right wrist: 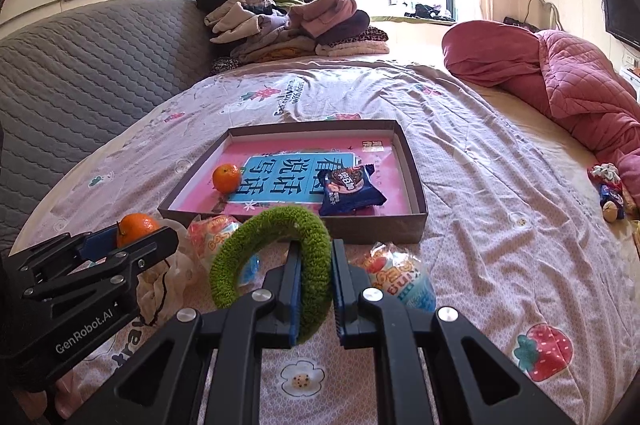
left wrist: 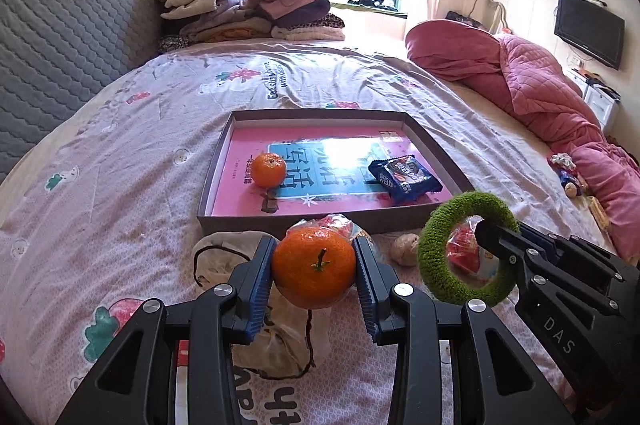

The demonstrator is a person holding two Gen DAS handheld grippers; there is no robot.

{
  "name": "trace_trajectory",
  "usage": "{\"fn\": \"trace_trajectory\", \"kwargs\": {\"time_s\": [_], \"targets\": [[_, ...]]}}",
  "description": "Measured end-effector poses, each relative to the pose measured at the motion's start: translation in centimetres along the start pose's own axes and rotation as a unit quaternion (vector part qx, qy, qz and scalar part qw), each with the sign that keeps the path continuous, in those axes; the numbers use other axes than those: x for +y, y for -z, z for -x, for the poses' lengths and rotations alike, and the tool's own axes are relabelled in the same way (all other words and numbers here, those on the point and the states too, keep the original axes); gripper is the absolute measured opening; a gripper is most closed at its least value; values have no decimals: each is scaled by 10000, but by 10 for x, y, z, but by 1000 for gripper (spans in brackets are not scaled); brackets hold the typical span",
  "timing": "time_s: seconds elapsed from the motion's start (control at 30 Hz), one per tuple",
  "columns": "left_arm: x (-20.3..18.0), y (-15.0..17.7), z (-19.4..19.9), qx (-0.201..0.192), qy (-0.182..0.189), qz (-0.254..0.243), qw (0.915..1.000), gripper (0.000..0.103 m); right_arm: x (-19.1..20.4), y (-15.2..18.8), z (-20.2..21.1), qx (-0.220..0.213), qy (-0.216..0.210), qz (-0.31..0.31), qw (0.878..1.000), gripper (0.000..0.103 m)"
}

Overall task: Organize objects
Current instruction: 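Lift the orange and green ring with both grippers toward the book box, then lower the orange and green ring into the book box with both grippers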

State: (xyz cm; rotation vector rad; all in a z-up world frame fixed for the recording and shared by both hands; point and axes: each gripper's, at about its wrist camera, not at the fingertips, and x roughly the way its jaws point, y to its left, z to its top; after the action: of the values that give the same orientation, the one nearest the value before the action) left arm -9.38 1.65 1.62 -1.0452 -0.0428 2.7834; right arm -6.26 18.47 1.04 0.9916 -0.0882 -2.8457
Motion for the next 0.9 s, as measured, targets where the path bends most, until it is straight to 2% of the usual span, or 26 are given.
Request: {"fn": "trace_trajectory", "kwargs": {"time_s": [0.6, 0.9], "targets": [[23, -49, -42, -114, -243, 110, 9996, 40, 6, -53, -41, -229, 11, 17, 9997, 13], [26, -58, -60, -104, -339, 37, 9994, 40, 12, -69, -57, -323, 68, 11, 9995, 13]]}}
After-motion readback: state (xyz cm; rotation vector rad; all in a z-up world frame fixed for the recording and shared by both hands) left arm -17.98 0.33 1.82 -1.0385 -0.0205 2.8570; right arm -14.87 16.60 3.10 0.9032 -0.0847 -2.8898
